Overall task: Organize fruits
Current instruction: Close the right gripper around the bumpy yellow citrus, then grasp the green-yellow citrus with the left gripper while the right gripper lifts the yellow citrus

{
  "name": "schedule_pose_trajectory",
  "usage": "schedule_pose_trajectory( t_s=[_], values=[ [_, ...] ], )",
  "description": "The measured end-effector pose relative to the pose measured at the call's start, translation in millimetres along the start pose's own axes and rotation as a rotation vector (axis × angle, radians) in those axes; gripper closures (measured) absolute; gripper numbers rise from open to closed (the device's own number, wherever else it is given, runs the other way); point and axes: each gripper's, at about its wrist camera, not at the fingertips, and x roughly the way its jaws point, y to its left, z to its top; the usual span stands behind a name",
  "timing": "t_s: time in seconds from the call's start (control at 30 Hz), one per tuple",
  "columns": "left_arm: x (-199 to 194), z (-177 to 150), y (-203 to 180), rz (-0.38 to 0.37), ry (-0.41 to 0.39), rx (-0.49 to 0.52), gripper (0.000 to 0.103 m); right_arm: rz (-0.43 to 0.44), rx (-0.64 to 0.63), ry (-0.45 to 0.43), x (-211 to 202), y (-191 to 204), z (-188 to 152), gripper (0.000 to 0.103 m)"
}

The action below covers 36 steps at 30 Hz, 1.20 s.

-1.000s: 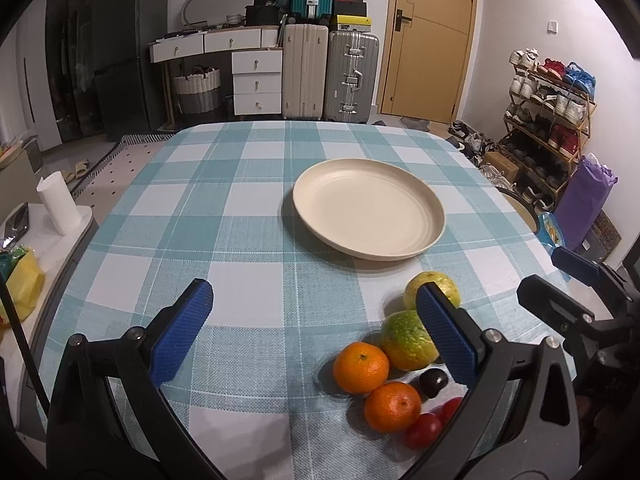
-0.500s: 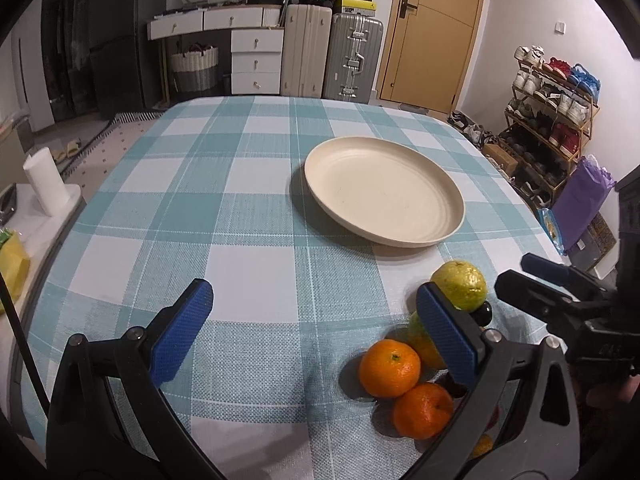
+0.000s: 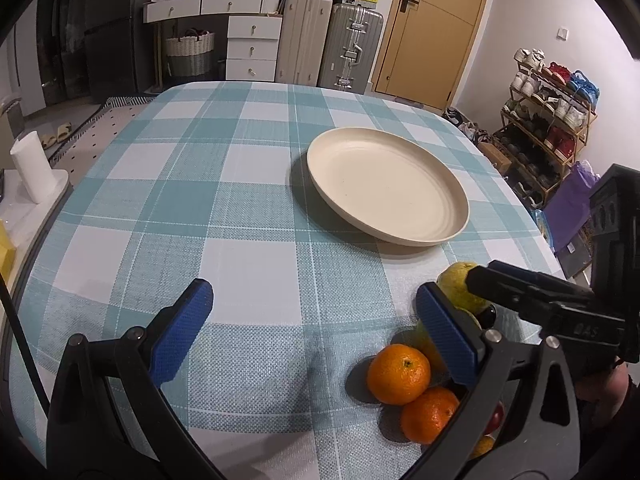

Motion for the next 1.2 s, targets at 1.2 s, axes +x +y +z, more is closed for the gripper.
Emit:
schedule_pose_trajectory(
  t_s=[1.2],
  values=[
    [25,2,-49,-0.264,0.224,0.117,0.002,0.142,0.114,-0.073,-17,-26,2,0.054]
  ],
)
